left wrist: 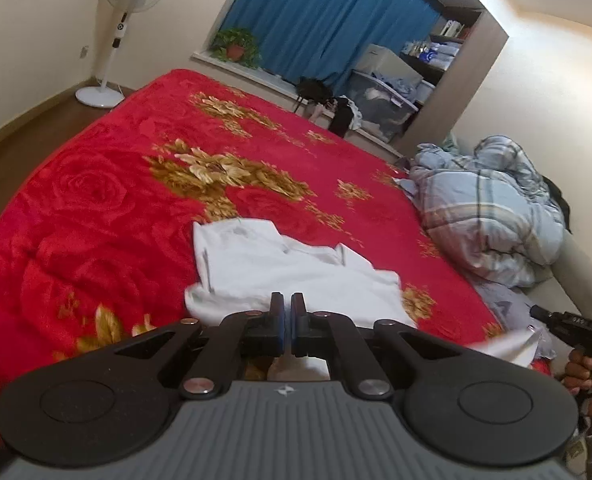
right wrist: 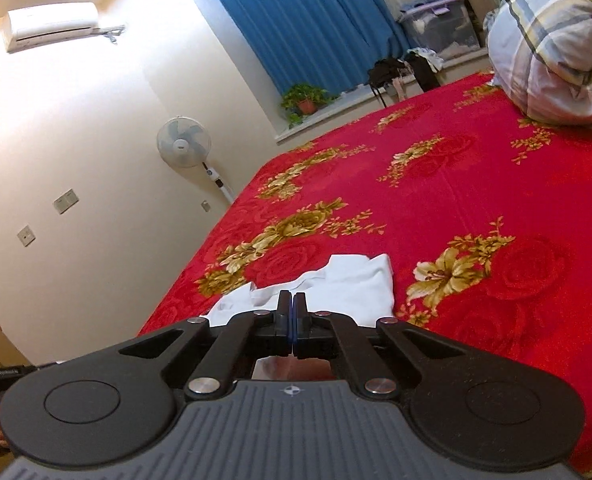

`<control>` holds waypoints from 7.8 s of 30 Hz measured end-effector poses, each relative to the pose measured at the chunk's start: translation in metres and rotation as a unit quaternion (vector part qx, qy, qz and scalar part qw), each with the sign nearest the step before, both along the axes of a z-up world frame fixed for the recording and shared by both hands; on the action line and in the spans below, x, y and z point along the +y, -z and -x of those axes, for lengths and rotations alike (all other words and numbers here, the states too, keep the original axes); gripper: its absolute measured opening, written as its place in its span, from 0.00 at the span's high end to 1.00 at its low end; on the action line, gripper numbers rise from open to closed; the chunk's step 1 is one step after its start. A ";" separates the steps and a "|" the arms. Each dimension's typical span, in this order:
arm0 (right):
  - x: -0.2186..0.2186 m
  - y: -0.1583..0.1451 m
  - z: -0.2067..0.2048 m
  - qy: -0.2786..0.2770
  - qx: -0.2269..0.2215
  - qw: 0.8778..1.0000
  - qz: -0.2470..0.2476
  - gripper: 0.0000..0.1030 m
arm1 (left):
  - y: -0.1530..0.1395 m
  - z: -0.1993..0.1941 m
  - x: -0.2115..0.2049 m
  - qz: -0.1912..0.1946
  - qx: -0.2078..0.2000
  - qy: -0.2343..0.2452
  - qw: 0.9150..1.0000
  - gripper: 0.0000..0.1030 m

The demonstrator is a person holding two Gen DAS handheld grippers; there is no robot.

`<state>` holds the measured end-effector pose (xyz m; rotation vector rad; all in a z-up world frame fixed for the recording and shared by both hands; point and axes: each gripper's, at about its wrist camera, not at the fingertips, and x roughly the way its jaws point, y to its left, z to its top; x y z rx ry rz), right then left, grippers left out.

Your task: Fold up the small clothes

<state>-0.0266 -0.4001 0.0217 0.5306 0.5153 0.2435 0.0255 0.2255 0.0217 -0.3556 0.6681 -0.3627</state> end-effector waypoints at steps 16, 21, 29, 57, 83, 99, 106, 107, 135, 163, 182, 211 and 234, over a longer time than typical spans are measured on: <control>0.050 0.143 -0.163 -0.032 0.203 0.978 0.037 0.93 | 0.120 -0.194 -0.022 -0.068 0.154 0.061 0.984 0.99; 0.070 0.164 -0.114 -0.069 0.230 0.969 0.063 0.73 | 0.116 -0.136 -0.041 -0.049 0.170 0.103 0.979 0.87; 0.078 0.177 -0.083 -0.097 0.239 0.962 0.084 0.60 | 0.122 -0.038 -0.081 -0.063 0.183 0.124 0.973 0.63; -0.007 0.057 -0.161 0.018 -0.002 0.999 0.034 0.96 | 0.065 -0.208 0.006 0.108 0.098 0.002 0.989 0.94; 0.023 0.195 -0.308 0.056 0.221 0.971 0.075 0.51 | 0.176 -0.346 -0.065 -0.047 0.100 0.003 0.994 0.65; 0.047 0.137 -0.300 0.049 0.042 0.990 0.126 0.94 | 0.134 -0.336 -0.039 -0.012 0.000 -0.043 0.999 0.97; 0.052 0.147 -0.321 0.059 0.089 0.985 0.133 0.78 | 0.142 -0.327 -0.029 -0.035 0.051 -0.040 0.997 0.95; 0.050 0.152 -0.323 0.055 0.109 0.984 0.128 0.73 | 0.139 -0.323 -0.028 -0.035 0.056 -0.044 0.997 0.93; 0.060 0.169 -0.196 -0.007 0.229 0.964 0.138 0.97 | 0.153 -0.195 -0.025 -0.070 0.152 0.034 0.985 0.97; 0.065 0.153 -0.209 0.001 0.186 0.964 0.192 0.57 | 0.154 -0.217 -0.034 -0.076 0.153 0.060 0.983 0.74; 0.074 0.136 -0.218 0.043 0.132 0.964 0.228 0.36 | 0.181 -0.253 -0.031 -0.079 0.200 0.007 0.977 0.46; 0.092 0.130 -0.235 0.080 0.123 0.964 0.222 0.32 | 0.140 -0.240 -0.005 -0.050 0.108 0.006 0.993 0.88; 0.096 0.119 -0.233 0.089 0.087 0.973 0.197 0.33 | 0.094 -0.241 -0.176 0.087 0.062 0.176 0.979 0.88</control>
